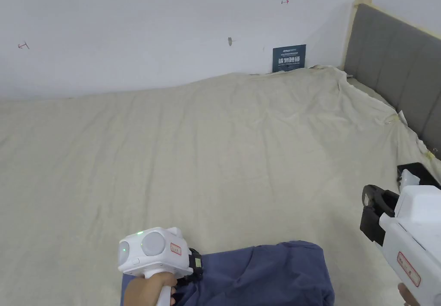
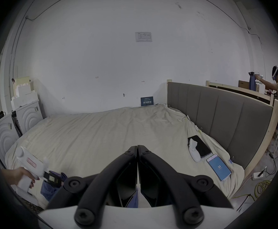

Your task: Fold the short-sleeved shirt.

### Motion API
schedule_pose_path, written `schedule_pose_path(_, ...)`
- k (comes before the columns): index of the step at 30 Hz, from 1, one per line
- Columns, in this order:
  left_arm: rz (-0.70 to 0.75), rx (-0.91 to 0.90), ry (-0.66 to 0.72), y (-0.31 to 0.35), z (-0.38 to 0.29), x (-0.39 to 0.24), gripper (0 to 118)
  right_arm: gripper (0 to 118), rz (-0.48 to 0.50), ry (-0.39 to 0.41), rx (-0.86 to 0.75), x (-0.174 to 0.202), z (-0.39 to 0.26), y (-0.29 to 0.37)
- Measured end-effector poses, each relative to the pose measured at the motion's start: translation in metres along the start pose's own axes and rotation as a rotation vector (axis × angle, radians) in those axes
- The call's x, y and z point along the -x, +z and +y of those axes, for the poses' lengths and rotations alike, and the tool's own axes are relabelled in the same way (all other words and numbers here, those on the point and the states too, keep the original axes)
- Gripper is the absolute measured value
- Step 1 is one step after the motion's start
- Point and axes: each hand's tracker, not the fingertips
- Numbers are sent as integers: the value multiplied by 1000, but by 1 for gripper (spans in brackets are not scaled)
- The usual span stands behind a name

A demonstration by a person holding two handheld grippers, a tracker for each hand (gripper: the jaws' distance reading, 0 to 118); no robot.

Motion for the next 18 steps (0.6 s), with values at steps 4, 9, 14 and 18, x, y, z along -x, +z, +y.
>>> schedule_pose_path(4, -78, -12, 60, 3, -6, -3, 58, 0, -11, 5, -2, -4, 0, 5)
schedule_pose_path(9, -103, -96, -35, 42, -8, -11, 96, 0, -15, 0, 1, -4, 3, 9)
schedule_pose_path(14, -18, -289, -133, 96, -13, 6, 96, 0, -4, 4, -7, 2, 7, 11)
schedule_pose_path(18, 95, -423, -154, 120, -25, 32, 95, 0, 11, 8, -14, 7, 10, 12)
